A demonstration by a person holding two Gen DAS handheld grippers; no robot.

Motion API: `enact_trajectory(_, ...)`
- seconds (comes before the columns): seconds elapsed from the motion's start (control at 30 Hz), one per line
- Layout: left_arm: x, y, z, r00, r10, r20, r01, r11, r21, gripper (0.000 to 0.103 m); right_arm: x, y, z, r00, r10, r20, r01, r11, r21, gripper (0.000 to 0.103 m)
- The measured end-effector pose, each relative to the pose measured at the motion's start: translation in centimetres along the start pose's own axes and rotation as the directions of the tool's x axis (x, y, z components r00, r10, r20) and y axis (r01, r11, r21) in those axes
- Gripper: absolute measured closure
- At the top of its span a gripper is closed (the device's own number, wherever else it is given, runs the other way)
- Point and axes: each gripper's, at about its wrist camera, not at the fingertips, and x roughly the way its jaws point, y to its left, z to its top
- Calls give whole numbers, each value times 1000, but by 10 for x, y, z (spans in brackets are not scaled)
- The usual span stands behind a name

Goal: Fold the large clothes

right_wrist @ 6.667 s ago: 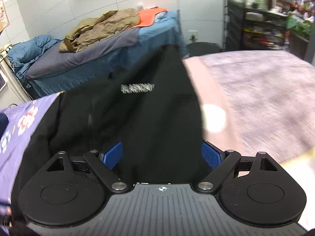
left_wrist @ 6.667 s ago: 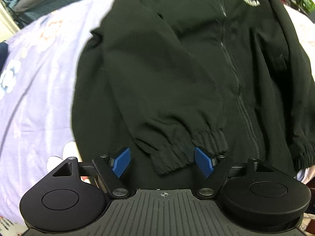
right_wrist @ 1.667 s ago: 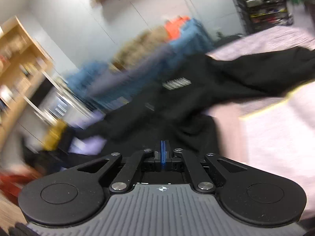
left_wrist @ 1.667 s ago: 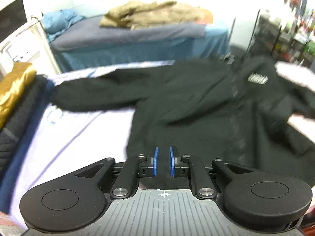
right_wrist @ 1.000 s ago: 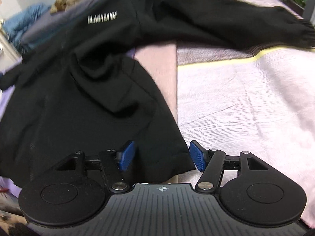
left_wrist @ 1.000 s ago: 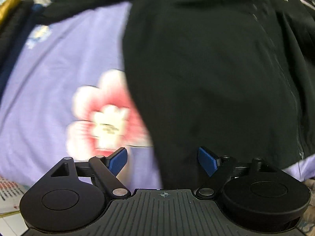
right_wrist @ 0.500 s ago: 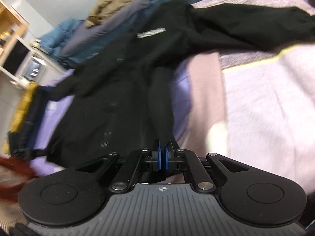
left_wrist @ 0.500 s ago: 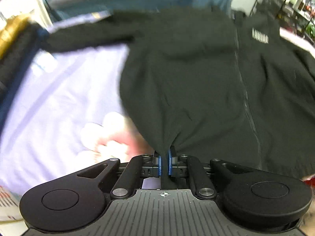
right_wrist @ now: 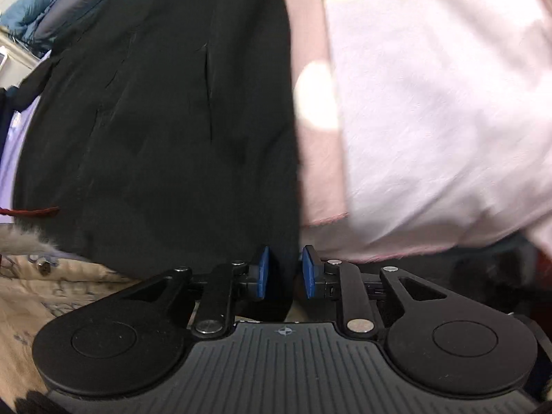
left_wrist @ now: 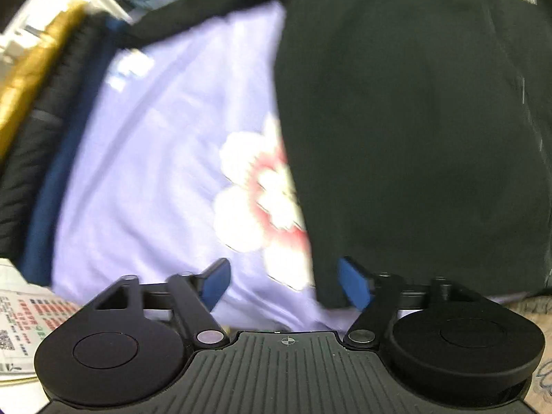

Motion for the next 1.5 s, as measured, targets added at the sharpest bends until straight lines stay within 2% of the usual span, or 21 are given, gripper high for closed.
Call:
enact_trajectory(0.03, -10, 8, -1, 999, 6, 33, -6, 1000, -11, 0, -12, 4, 4, 999, -20, 33, 21, 999, -36, 67)
enact_trajectory(0.07, -19, 14, 2, 998, 11, 61, -10, 1000, -22, 0, -25, 9, 10, 996, -40, 76, 45, 997, -63, 57)
enact_trajectory(0.1, -25, 18, 9, 996, 9, 88, -6, 999, -34, 0, -31, 11, 20, 992, -36, 121, 45, 996, -77, 53)
enact_trajectory(0.17, -34, 17, 25, 991, -32, 134, 39, 998, -52, 0, -44, 19, 37, 981, 33, 189, -16, 996, -90, 50)
enact_trajectory(0.2, -33, 12, 34, 987, -63, 146, 72, 996, -54, 0, -43, 27, 47, 976, 74, 203, -55, 994, -99, 39)
enact_trajectory(0.27, -27, -5, 50, 979, -133, 156, 143, 988, -53, 0, -32, 49, 64, 970, 138, 201, -111, 984, -137, 31)
enact_trajectory(0.33, -16, -27, 63, 972, -184, 149, 191, 981, -35, 0, -14, 78, 81, 966, 180, 188, -141, 969, -204, 31)
enact_trajectory(0.4, -6, -51, 70, 970, -211, 123, 210, 977, 19, 0, 7, 106, 95, 967, 190, 168, -144, 957, -254, 29)
enact_trajectory(0.47, 9, -71, 72, 972, -208, 104, 202, 977, 66, 0, 27, 131, 107, 971, 178, 157, -129, 950, -283, 26)
enact_trajectory(0.53, 30, -85, 75, 978, -197, 72, 190, 977, 93, 0, 49, 147, 112, 975, 167, 149, -120, 952, -282, 17)
enact_trajectory(0.6, 47, -92, 76, 979, -197, 52, 192, 977, 93, 0, 78, 162, 111, 985, 120, 126, -81, 957, -277, 16)
enact_trajectory(0.67, 55, -88, 77, 979, -189, 73, 186, 981, 49, 0, 107, 175, 107, 997, 44, 70, -22, 957, -288, 16)
enact_trajectory(0.73, 65, -79, 78, 969, -242, 57, 243, 970, -16, 0, 132, 179, 97, 1000, -27, -2, 25, 955, -295, 12)
enact_trajectory(0.77, 68, -74, 78, 962, -269, 48, 271, 961, -54, 0, 141, 178, 94, 997, -65, -36, 52, 953, -299, 3)
enact_trajectory(0.8, 70, -70, 78, 957, -289, 38, 291, 954, -74, 0, 145, 181, 89, 996, -79, -40, 63, 947, -316, 0)
enact_trajectory(0.9, 71, -69, 82, 952, -306, 8, 306, 951, -54, 0, 146, 192, 84, 991, -131, -17, 119, 937, -329, 0)
enact_trajectory(1.13, 75, -71, 93, 950, -311, -31, 310, 950, -46, 0, 150, 206, 102, 971, -217, -104, 193, 961, -197, 0)
enact_trajectory(1.37, 87, -59, 108, 944, -328, -30, 327, 945, -31, 0, 135, 189, 104, 972, -205, -116, 194, 976, -95, 0)
enact_trajectory(1.4, 87, -58, 109, 945, -326, -30, 325, 945, -27, 0, 128, 184, 104, 975, -194, -110, 187, 980, -71, 3)
enact_trajectory(1.47, 87, -58, 111, 945, -325, -36, 324, 946, -28, 0, 106, 167, 105, 987, -158, -32, 158, 987, 2, 11)
enact_trajectory(1.5, 88, -58, 112, 945, -323, -40, 322, 946, -31, 0, 93, 157, 107, 990, -140, 15, 139, 989, 41, 12)
